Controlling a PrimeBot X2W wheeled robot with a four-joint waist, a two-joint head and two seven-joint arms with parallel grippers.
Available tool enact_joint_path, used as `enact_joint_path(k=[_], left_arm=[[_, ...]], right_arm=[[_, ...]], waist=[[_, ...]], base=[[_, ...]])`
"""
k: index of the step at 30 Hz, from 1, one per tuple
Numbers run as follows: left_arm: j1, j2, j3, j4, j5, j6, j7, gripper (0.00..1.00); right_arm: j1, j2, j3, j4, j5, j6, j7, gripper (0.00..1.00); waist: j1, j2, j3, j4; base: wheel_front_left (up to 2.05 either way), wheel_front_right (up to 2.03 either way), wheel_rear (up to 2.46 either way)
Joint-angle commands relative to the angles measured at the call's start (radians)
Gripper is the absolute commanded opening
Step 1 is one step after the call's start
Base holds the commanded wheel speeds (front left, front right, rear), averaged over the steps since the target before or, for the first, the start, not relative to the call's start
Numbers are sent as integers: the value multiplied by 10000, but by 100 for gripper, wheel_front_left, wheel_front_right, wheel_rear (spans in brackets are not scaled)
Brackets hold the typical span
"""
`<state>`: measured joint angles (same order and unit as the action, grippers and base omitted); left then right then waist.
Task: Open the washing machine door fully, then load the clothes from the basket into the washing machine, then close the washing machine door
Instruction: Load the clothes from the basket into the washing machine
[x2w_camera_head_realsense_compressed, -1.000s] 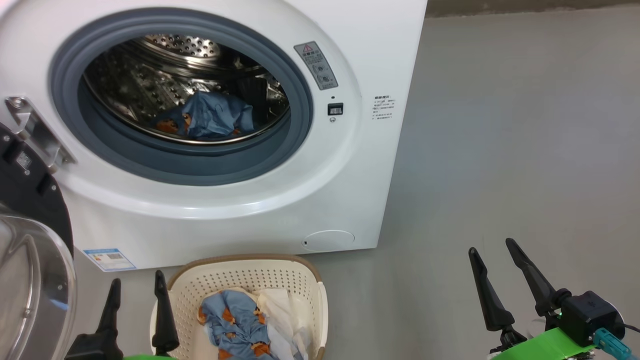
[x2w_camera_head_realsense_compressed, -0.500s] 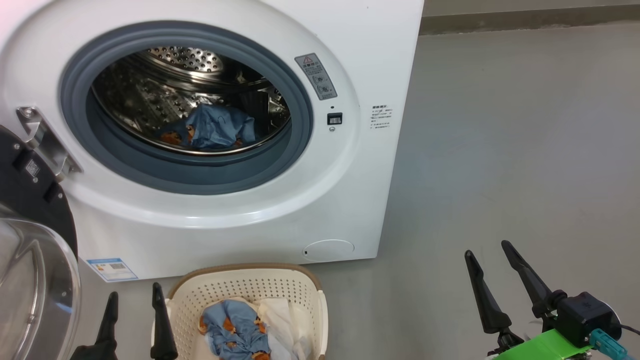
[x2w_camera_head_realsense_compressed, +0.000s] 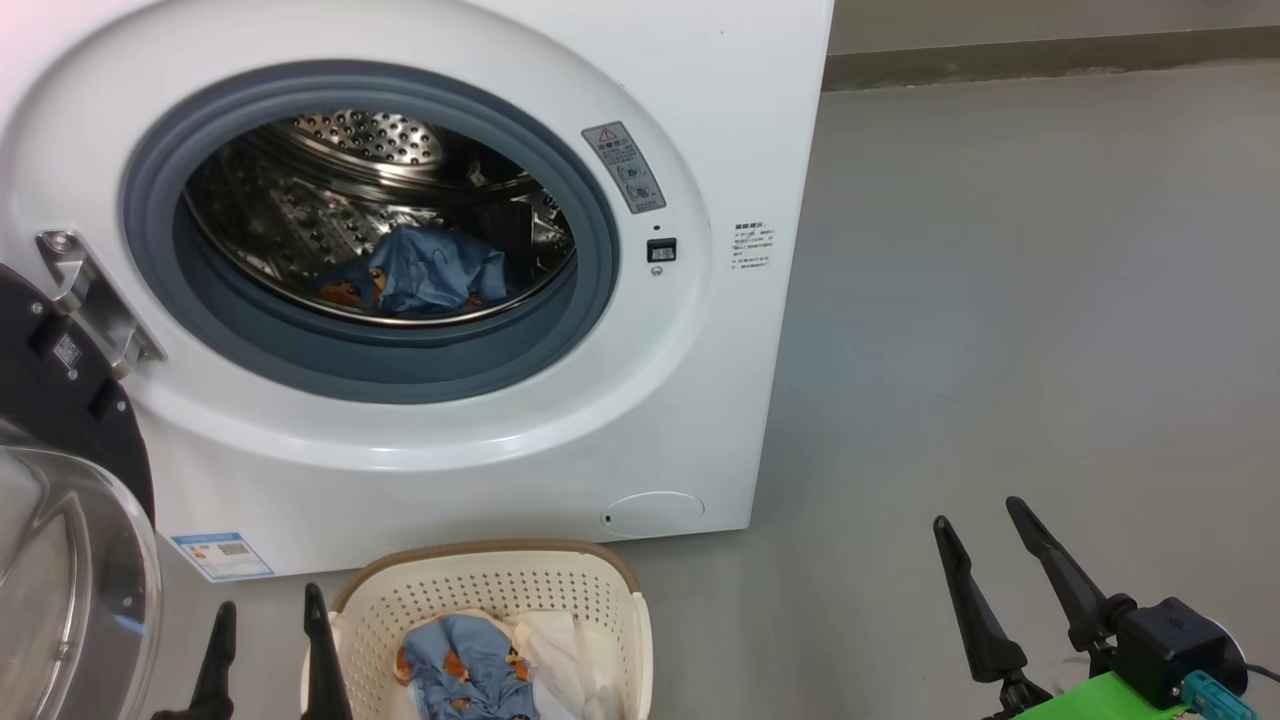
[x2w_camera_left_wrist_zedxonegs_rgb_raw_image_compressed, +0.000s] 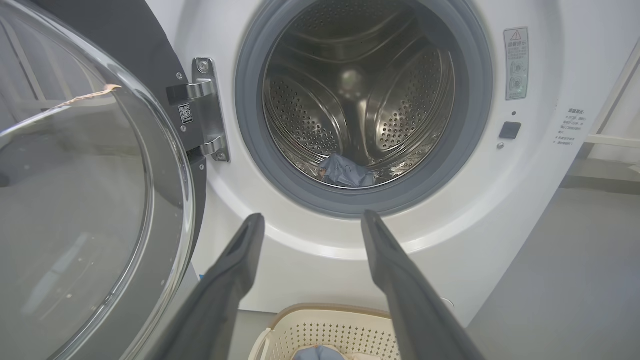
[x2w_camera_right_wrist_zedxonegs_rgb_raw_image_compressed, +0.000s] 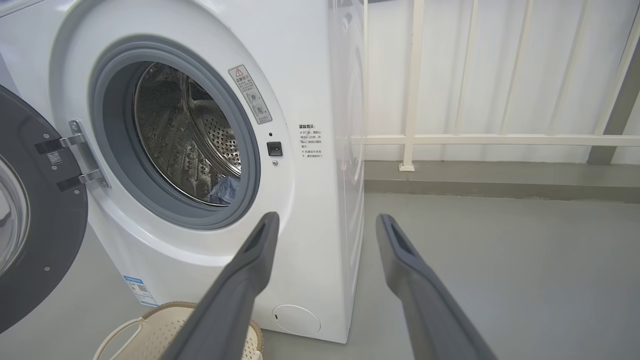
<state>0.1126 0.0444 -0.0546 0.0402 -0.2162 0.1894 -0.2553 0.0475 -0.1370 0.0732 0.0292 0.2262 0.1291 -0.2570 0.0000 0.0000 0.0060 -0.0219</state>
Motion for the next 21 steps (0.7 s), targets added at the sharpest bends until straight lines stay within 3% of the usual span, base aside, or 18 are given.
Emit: enact_joint_path(k=[1, 21], left_arm=[[-54, 59, 353, -314, 46, 35, -65, 100], [299, 59, 408, -431, 185, -151, -65, 100]], right_arm=[[-19, -158, 189, -235, 52, 16, -48, 100], [350, -136, -26, -262, 36, 16, -48, 100]], waist=[[0, 0, -24, -17], [0, 0, 35, -273]], base=[[0, 0, 0], [0, 0, 0]])
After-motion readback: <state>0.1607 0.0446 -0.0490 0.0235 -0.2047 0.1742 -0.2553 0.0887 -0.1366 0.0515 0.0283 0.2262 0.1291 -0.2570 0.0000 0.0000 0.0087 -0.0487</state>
